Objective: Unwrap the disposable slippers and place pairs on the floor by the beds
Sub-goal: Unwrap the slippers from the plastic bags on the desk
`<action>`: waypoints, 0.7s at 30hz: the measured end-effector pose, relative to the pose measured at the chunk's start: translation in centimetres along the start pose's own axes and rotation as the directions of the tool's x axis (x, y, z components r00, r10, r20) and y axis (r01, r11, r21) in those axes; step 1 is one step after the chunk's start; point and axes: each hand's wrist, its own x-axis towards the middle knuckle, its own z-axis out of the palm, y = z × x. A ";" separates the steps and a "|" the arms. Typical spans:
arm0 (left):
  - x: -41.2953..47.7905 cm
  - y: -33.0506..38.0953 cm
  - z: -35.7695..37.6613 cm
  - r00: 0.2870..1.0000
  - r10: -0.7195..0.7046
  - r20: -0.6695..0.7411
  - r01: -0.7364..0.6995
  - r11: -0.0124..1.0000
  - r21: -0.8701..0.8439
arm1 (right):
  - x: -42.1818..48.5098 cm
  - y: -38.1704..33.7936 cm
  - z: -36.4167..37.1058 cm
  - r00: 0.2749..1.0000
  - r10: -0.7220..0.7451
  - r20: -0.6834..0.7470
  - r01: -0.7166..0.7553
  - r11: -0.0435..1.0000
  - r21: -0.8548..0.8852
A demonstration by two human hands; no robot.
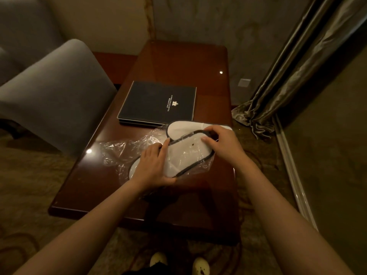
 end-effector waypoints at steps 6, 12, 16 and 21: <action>0.2 1.0 0.2 0.994 0.074 -0.077 -0.070 0.996 0.063 | 1.8 -1.7 -0.1 0.944 -0.057 0.324 0.118 0.978 -0.173; -0.8 -1.5 0.3 0.997 0.015 -0.071 -0.014 1.000 0.022 | 2.4 -1.2 -2.1 0.965 -0.081 0.250 0.101 0.993 -0.067; -1.0 -2.3 -0.1 0.997 -0.074 0.019 0.076 0.981 -0.177 | 2.8 -1.0 -4.1 0.973 -0.129 0.193 0.155 0.979 -0.130; 1.9 -1.1 -1.5 0.988 -0.123 -0.093 0.093 0.957 -0.274 | 2.2 -1.7 -3.7 0.944 -0.214 0.252 0.251 0.960 -0.123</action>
